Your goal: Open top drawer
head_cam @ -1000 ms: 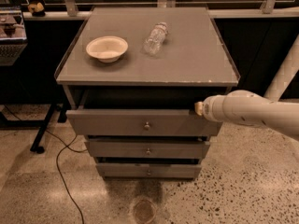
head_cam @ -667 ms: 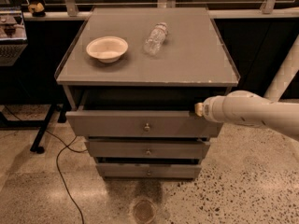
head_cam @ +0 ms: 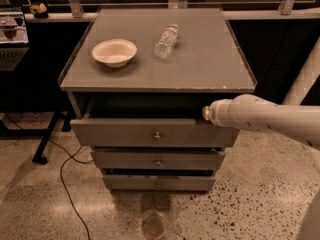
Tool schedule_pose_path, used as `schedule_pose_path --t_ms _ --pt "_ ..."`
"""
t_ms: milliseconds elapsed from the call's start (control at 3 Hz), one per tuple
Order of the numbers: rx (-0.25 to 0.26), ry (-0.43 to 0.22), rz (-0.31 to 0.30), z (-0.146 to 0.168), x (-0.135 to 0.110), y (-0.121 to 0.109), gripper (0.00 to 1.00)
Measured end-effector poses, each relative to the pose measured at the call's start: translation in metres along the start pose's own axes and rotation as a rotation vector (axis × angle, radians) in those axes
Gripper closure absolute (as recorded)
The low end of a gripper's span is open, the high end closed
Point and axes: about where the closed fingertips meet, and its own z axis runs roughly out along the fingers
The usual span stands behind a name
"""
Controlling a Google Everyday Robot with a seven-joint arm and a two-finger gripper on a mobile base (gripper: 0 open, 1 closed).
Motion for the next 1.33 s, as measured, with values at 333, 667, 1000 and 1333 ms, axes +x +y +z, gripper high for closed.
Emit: schedule_pose_path --t_ms 333,667,1000,1333 --pt "0.0 0.0 0.0 0.0 0.0 0.0 1.0" --pt "0.006 0.027 0.003 0.0 0.009 -0.004 1.0" --pt "0.008 0.042 -0.001 -0.004 0.019 -0.01 1.0" --pt "0.005 0.059 -0.008 -0.01 0.027 -0.013 1.0"
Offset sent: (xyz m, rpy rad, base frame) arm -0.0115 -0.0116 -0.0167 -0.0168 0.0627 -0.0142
